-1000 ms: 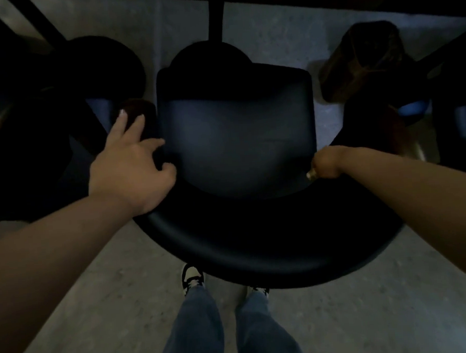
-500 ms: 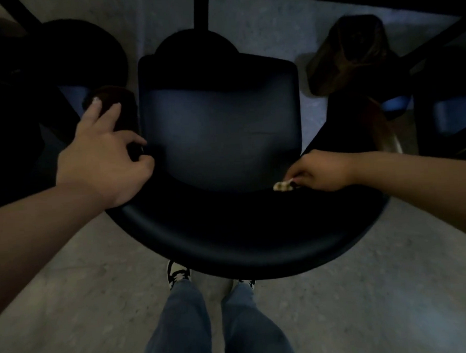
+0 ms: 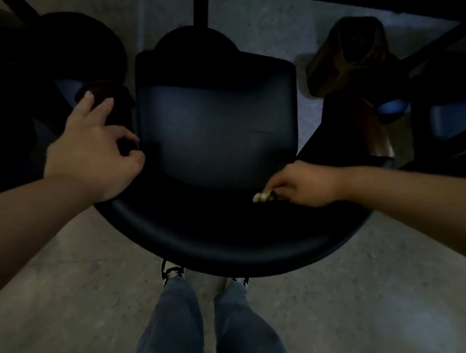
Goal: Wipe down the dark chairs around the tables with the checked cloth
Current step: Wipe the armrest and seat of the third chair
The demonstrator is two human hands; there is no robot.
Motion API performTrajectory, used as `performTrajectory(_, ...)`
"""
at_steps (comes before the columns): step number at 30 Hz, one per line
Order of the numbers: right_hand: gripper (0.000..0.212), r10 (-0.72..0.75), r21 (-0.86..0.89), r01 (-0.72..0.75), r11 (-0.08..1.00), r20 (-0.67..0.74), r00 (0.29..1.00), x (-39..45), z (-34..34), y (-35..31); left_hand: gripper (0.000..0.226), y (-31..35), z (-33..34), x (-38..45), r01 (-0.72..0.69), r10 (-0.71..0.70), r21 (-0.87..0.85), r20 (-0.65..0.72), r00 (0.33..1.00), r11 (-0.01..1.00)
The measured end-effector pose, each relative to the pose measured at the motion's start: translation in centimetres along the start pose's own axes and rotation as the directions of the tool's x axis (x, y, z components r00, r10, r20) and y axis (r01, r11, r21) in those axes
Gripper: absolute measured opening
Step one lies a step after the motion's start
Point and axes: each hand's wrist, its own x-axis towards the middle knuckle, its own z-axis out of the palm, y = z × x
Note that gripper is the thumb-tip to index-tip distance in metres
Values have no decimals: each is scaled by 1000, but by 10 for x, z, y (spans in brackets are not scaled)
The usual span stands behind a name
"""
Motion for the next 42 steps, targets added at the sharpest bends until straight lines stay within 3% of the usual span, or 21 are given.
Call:
performTrajectory(2,29,-82,45,85,995,-65,994,-19,4,-17,59,-1,1,1,-4,4,4,-5,1000,1000)
performTrajectory(4,31,-60,35,61,998,-51,997,-12,4,-14,59,0,1,1,-3,3,9,1,1000,1000)
performTrajectory(10,29,245,-210,-210,955,161,956,75,11,29,58,-1,0,2,-5,5,18,-8,1000,1000)
performTrajectory(13,28,263,-232,-225,947,152,953,83,15,31,59,2,-1,0,-4,4,-1,-5,1000,1000)
performTrajectory(18,29,122,34,-122,992,-7,993,27,12,-3,61,1,-1,0,-1,1,4,2,1000,1000)
performTrajectory(22,29,-40,241,79,967,-162,986,-36,15,-56,52,-1,-1,1,-10,10,18,13,1000,1000)
performTrajectory(25,31,-143,298,233,926,-295,945,-55,26,-72,48,-2,1,1,-10,10,9,2,1000,1000)
performTrajectory(27,30,-167,291,257,921,-302,939,-48,25,-68,50,-1,1,0,-16,16,3,-1,1000,1000)
performTrajectory(32,30,38,126,-21,992,-134,990,37,26,-42,50,-2,0,1,-14,14,-3,2,1000,1000)
performTrajectory(37,36,284,-52,-282,958,51,957,107,35,-26,36,1,-2,-1,0,0,-19,-9,1000,1000)
performTrajectory(41,34,364,9,-375,927,213,907,121,40,-30,32,-1,1,-1,2,-4,-44,-46,999,999)
performTrajectory(42,32,375,90,-404,910,231,898,125,42,-32,34,-2,2,0,-7,4,-55,-58,998,998)
